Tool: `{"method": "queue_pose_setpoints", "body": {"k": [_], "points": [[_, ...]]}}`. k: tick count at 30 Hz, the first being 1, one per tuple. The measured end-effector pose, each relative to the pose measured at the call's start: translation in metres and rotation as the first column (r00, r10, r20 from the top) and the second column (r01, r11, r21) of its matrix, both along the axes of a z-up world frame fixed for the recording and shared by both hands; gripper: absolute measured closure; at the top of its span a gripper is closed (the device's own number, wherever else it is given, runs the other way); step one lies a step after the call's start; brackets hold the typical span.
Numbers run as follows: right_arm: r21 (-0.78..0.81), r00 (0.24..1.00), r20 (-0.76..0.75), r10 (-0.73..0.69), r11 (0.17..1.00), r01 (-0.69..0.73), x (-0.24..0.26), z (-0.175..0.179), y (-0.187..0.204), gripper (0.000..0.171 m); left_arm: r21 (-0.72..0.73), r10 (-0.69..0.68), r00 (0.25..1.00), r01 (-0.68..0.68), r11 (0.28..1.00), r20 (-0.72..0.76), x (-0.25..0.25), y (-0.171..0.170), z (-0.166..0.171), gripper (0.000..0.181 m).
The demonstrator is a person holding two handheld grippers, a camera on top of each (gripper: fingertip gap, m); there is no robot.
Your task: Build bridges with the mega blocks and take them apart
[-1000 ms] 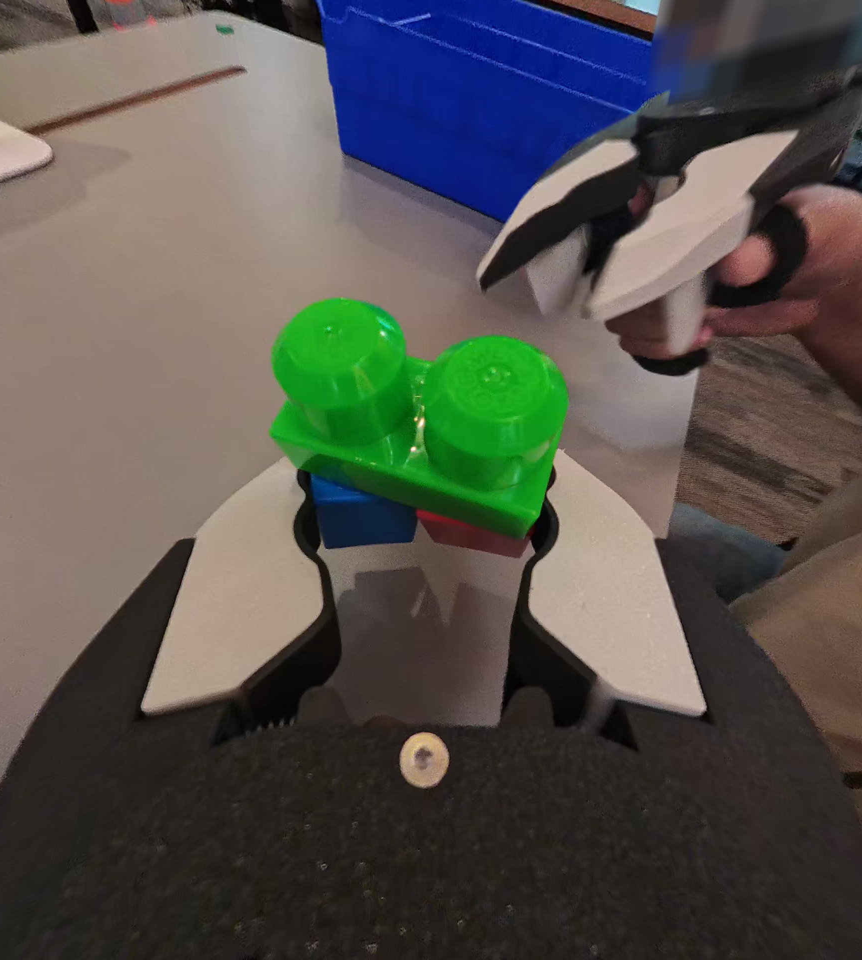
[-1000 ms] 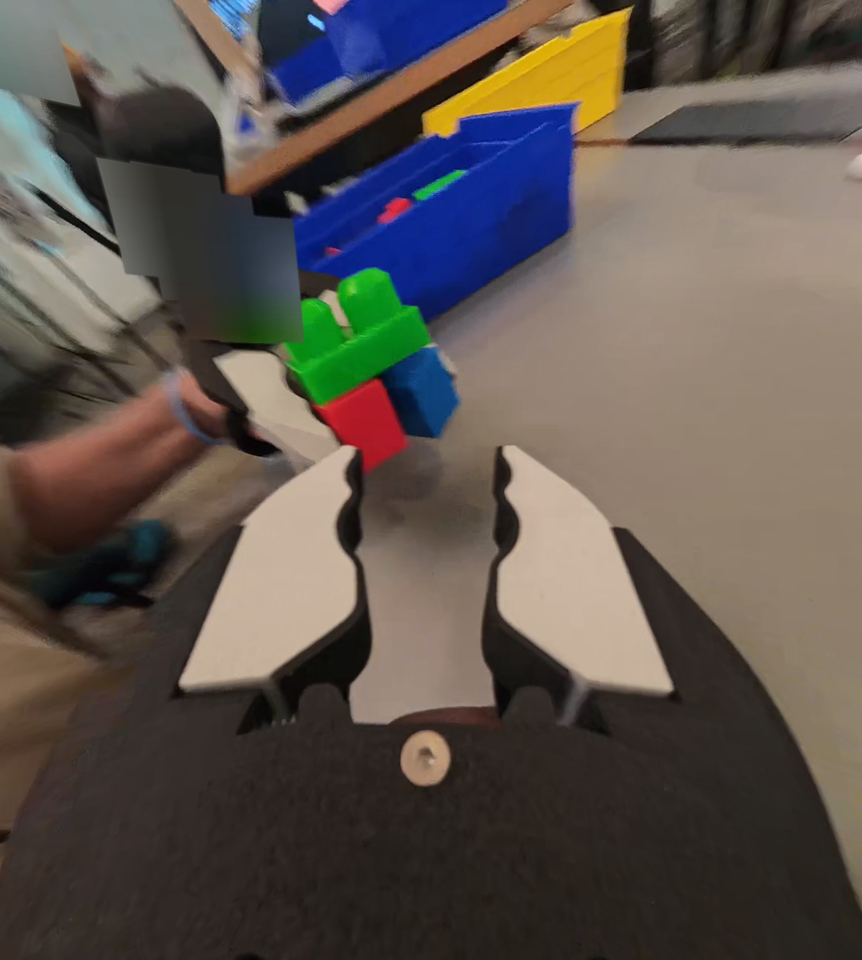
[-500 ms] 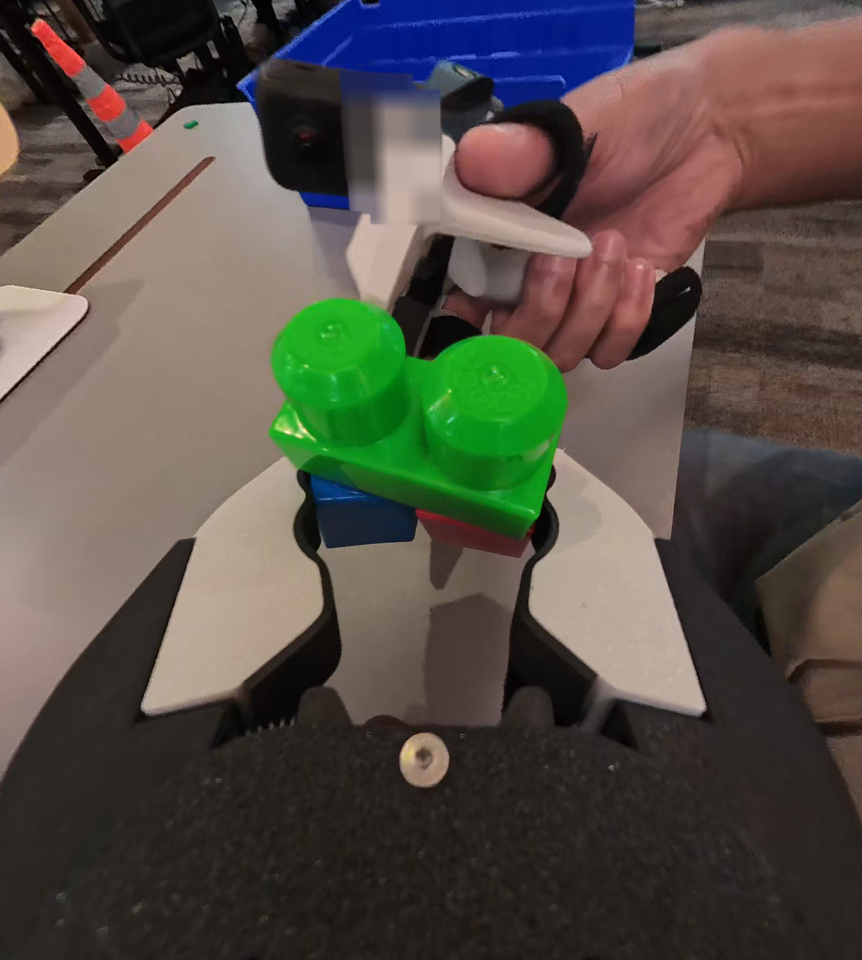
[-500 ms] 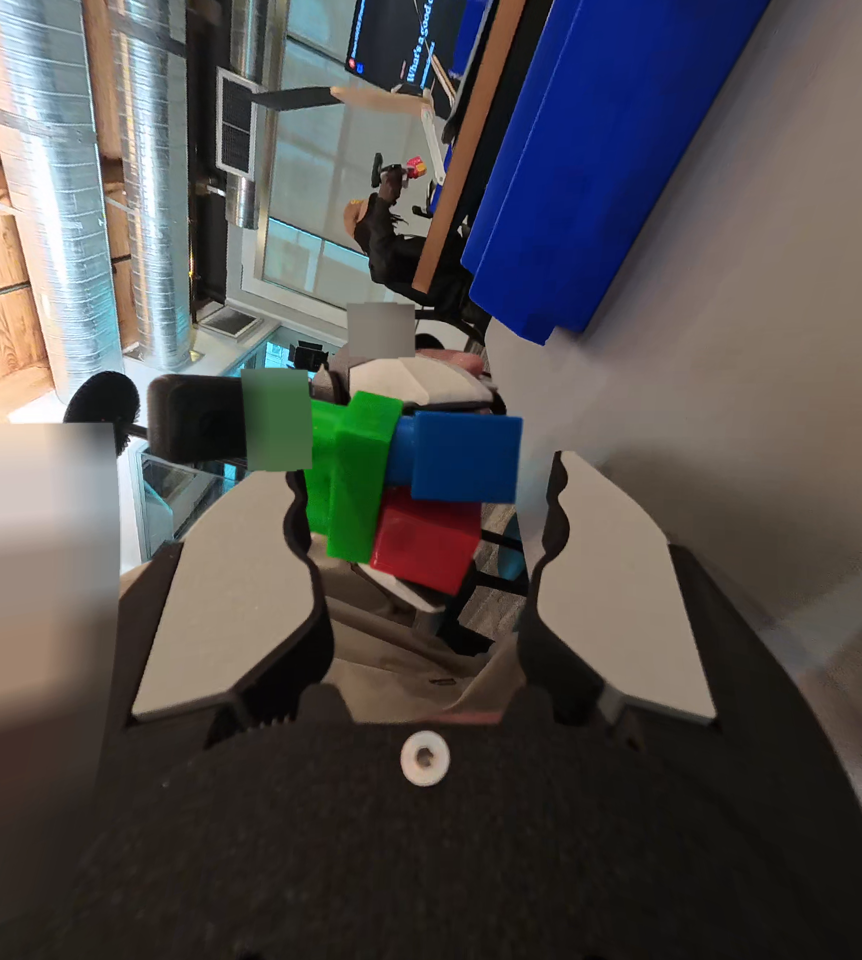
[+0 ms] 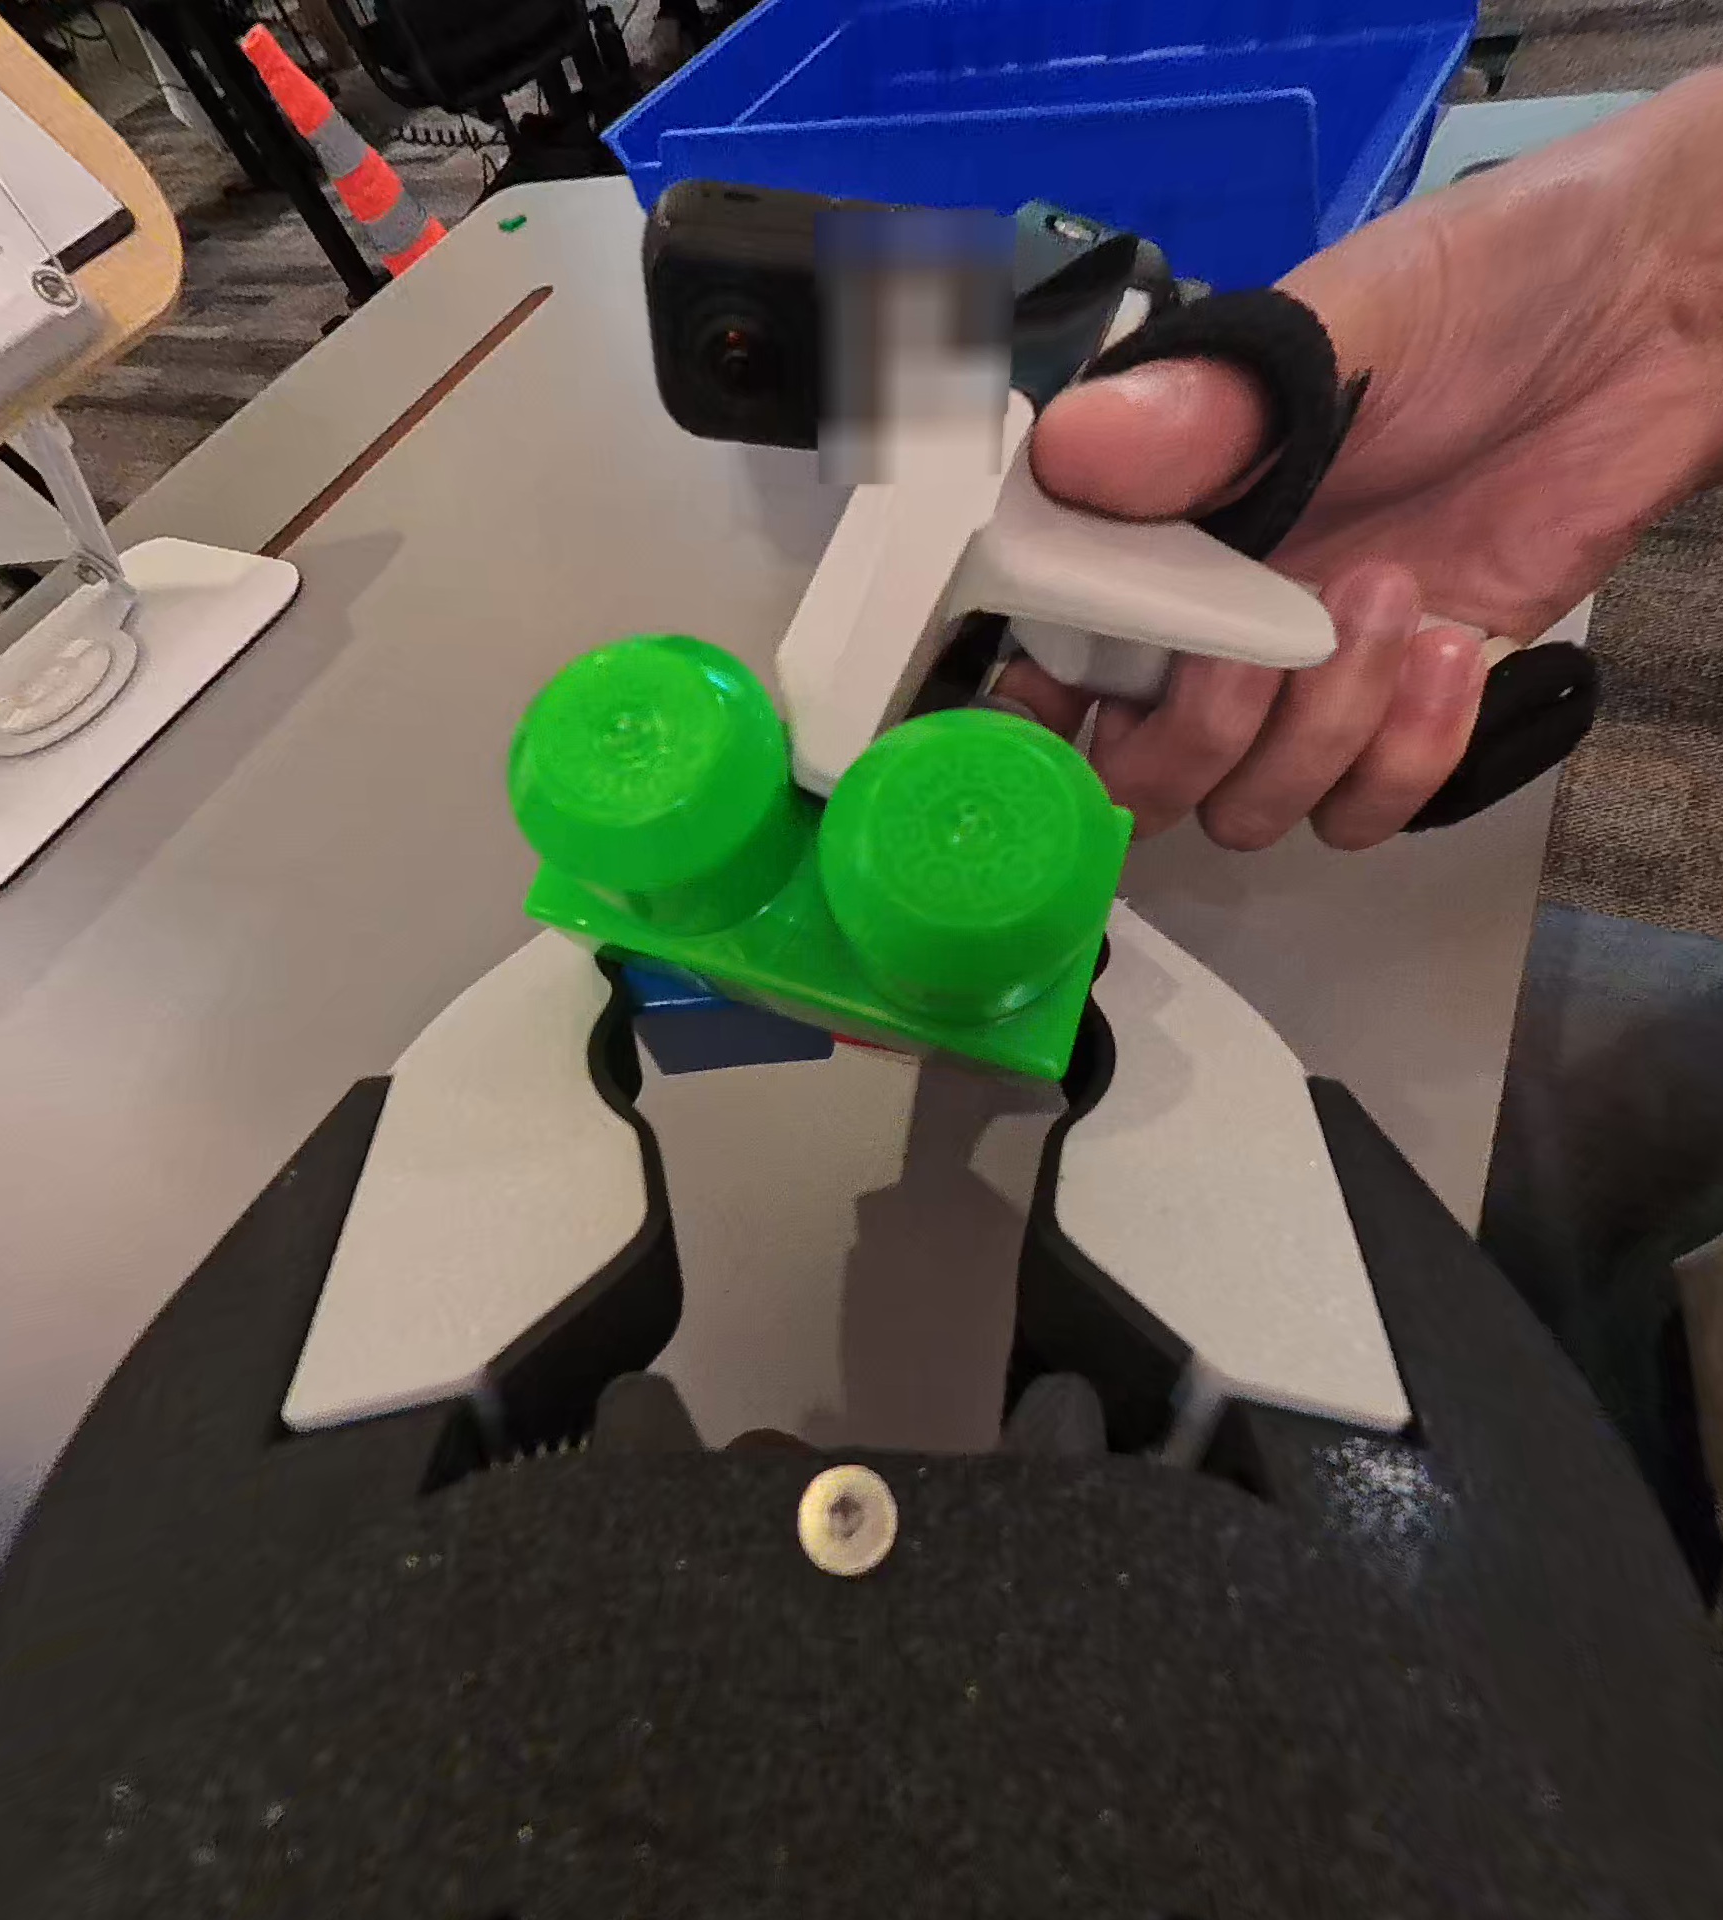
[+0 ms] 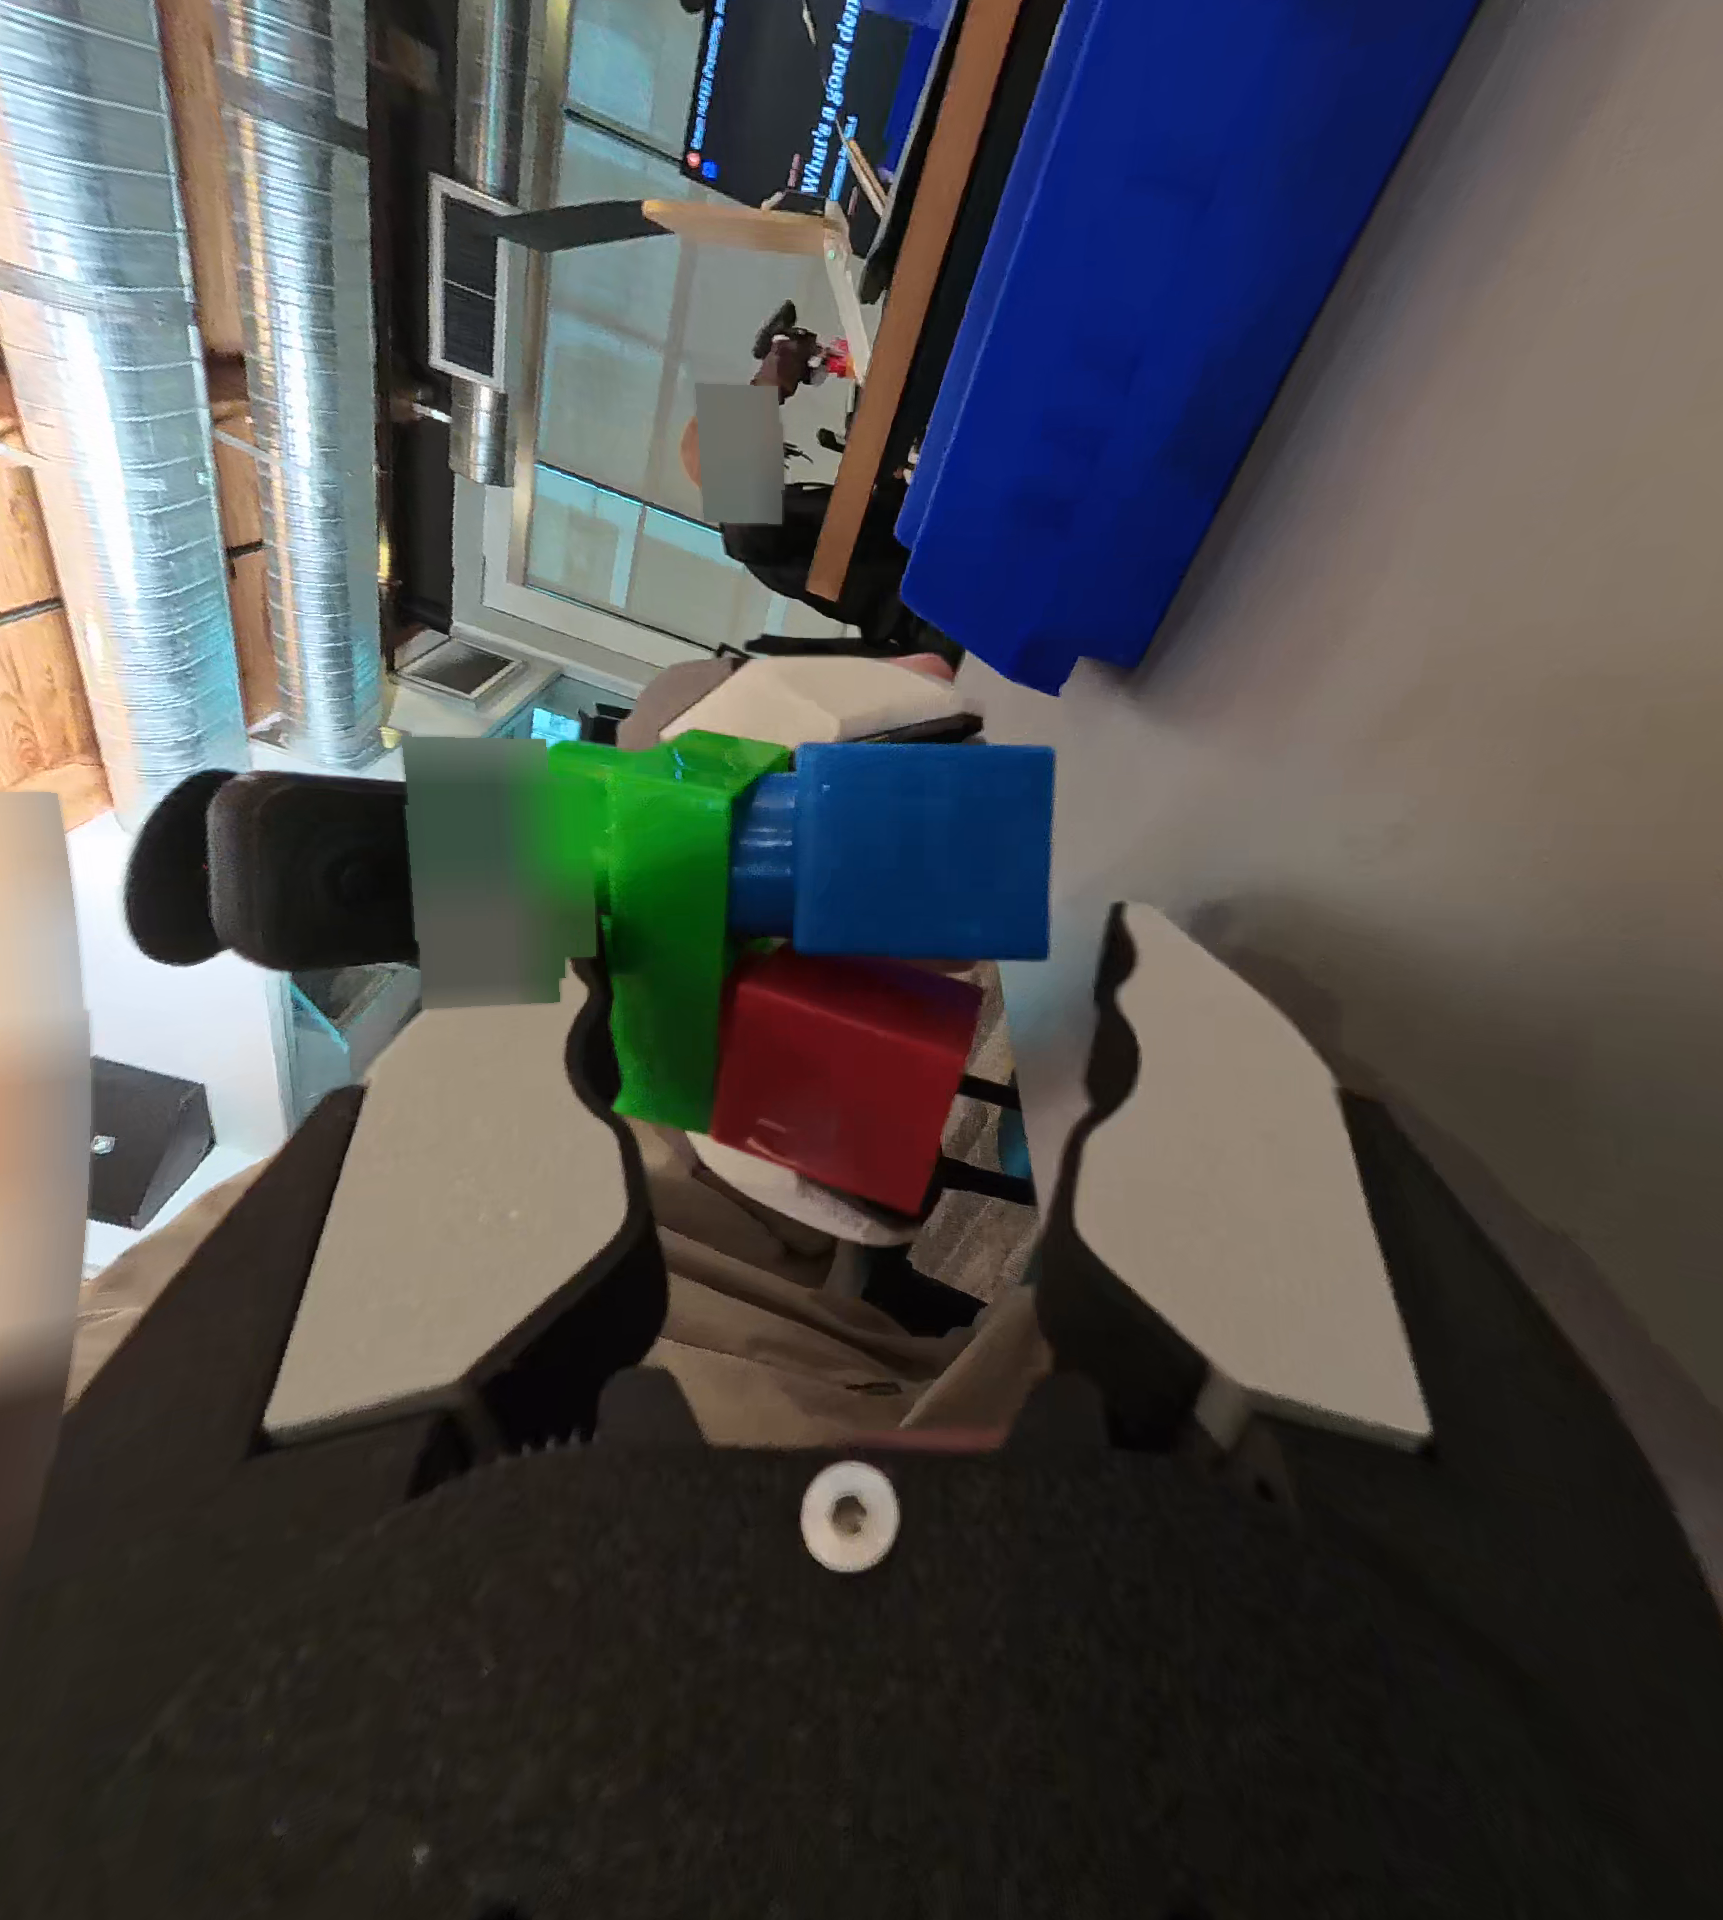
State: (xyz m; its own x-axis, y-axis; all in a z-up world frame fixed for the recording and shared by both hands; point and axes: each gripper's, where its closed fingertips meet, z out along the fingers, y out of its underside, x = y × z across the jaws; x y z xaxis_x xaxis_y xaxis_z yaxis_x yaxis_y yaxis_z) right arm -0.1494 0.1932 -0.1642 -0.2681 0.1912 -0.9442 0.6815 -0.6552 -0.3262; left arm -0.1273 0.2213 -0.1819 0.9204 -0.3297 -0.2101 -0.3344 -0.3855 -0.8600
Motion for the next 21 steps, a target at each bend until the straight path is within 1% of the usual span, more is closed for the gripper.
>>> {"method": "queue_pose_setpoints", "body": {"k": [1, 5, 9, 16, 21], "points": [[-0.010, 1.000, -0.011, 0.004, 1.000, -0.004, 0.000, 0.002, 0.000, 0.093, -0.008, 0.010, 1.000, -0.010, 1.000, -0.011, -0.002, 0.001, -0.002, 0.101], [-0.026, 1.000, -0.001, 0.010, 1.000, -0.010, 0.000, 0.002, 0.002, 0.096, -0.003, 0.026, 1.000, -0.026, 1.000, -0.007, -0.003, 0.003, -0.002, 0.101], [-0.080, 1.000, 0.008, 0.005, 0.997, -0.004, -0.002, 0.000, 0.006, 0.105, 0.005, 0.054, 0.998, -0.054, 0.999, -0.018, -0.010, 0.006, -0.005, 0.101], [-0.162, 0.999, 0.039, 0.023, 0.987, -0.016, -0.001, -0.006, 0.004, 0.105, 0.004, 0.032, 0.999, -0.032, 0.999, 0.016, -0.008, 0.005, -0.011, 0.100], [-0.229, 0.999, 0.019, 0.033, 0.973, -0.028, -0.002, -0.002, 0.003, 0.106, 0.008, 0.050, 0.998, -0.050, 0.999, -0.026, -0.011, 0.005, -0.012, 0.096]]}}
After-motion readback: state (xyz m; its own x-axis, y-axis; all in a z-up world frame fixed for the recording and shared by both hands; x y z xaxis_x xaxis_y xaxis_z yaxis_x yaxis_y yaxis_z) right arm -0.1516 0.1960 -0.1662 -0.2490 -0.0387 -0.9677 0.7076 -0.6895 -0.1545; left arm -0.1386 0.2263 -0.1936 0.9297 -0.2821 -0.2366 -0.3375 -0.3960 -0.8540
